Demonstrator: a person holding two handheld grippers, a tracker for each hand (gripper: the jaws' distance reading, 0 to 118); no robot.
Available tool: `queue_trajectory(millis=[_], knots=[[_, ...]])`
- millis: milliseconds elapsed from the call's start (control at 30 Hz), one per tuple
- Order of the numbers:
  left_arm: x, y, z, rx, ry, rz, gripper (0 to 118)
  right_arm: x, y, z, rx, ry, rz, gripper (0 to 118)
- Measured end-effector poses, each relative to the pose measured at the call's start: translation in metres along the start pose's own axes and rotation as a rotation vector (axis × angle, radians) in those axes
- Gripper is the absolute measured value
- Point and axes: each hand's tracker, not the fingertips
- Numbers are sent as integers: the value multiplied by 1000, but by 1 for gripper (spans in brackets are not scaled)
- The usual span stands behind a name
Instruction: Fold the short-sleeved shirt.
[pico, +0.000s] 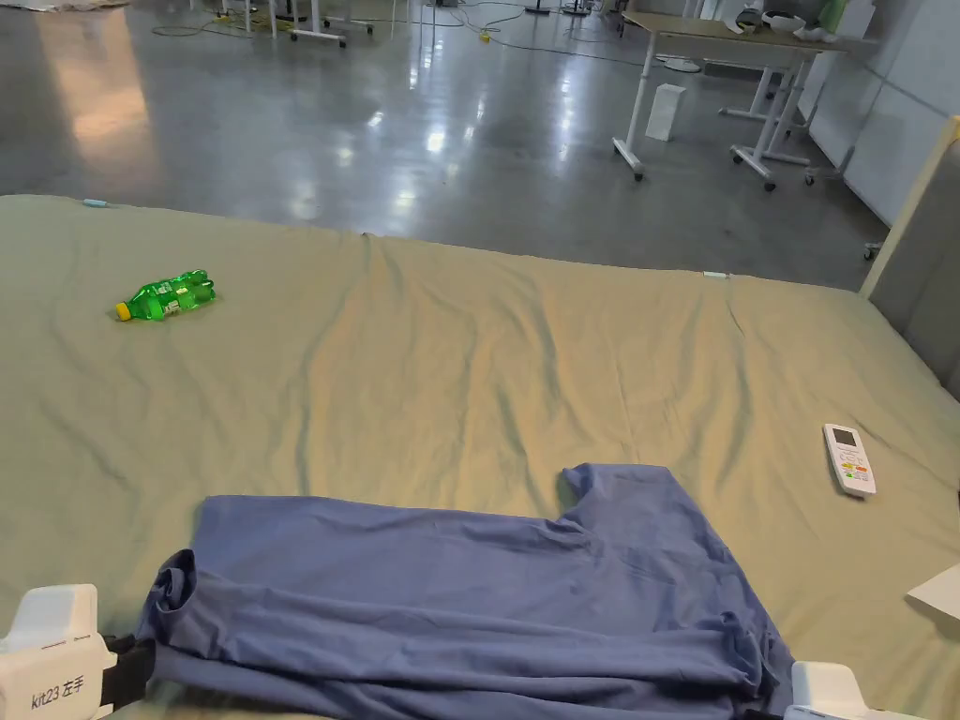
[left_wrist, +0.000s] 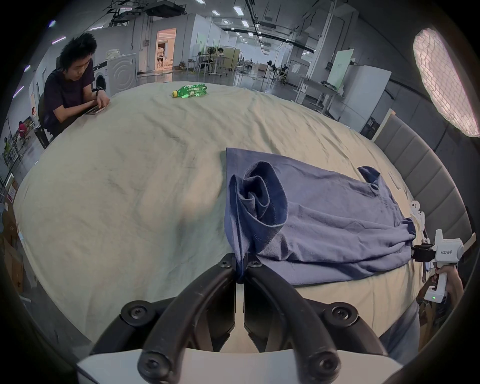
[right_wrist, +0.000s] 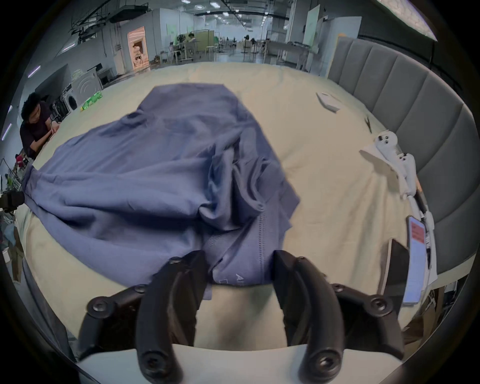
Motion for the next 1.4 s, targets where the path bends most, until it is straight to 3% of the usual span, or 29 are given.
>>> queue_trajectory(millis=[67,100,133,433,800,1100,1400], knots=[[2,-3,-2,-8,6,3,5,-3,0,3,14,20,-8,38],[-1,-4,-5,-12,9,6,5,-5,0,5,24,45,-20,17],[0,-6,-5,-14,11,8,5,-7,1,6,27,61,-31,7],[2,12,17,56,-17,31,5,-9,21,56,81,5,-30,4],[5,39,72,147,-50,9,5,-10,30,129,163,-35,62,4],[-27,-25,89,23,-39,62,5,-3,-32,139,57,-14,61,4],[-43,-93,45,-122,18,64,5,-10,-92,86,-61,-13,15,4]])
